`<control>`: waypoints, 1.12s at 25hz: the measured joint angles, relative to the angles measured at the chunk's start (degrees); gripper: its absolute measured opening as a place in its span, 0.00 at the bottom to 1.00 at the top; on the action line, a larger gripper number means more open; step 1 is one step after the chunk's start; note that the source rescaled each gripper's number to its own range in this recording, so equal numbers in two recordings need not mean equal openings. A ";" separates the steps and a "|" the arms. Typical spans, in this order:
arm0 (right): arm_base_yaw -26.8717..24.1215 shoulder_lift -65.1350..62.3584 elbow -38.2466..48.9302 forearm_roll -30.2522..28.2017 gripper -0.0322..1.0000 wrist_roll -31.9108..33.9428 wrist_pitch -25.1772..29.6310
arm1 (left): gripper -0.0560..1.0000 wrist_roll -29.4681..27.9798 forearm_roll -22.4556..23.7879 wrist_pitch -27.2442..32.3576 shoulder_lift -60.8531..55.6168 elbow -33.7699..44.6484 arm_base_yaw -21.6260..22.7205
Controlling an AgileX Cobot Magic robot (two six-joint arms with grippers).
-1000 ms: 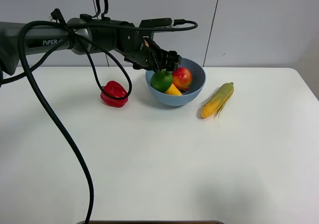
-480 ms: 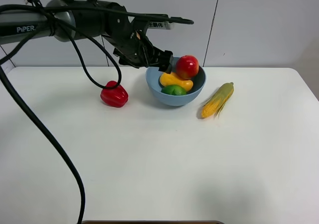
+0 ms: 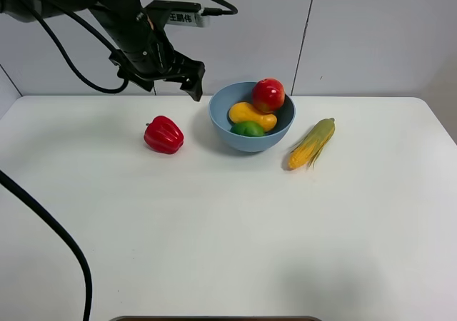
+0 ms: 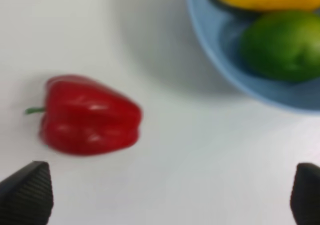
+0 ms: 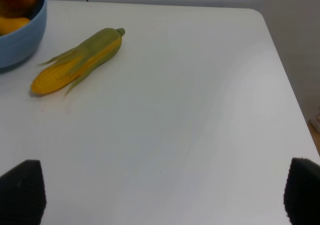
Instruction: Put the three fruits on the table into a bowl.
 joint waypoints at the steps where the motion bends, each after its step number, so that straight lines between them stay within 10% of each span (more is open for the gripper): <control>1: 0.00 0.00 0.00 0.00 0.90 0.00 0.00 | 0.90 0.00 0.34 1.04 -0.72 0.00 0.36; 28: 0.00 0.00 0.00 0.00 0.90 0.00 0.00 | 0.90 -2.46 10.70 9.92 -34.33 28.78 2.56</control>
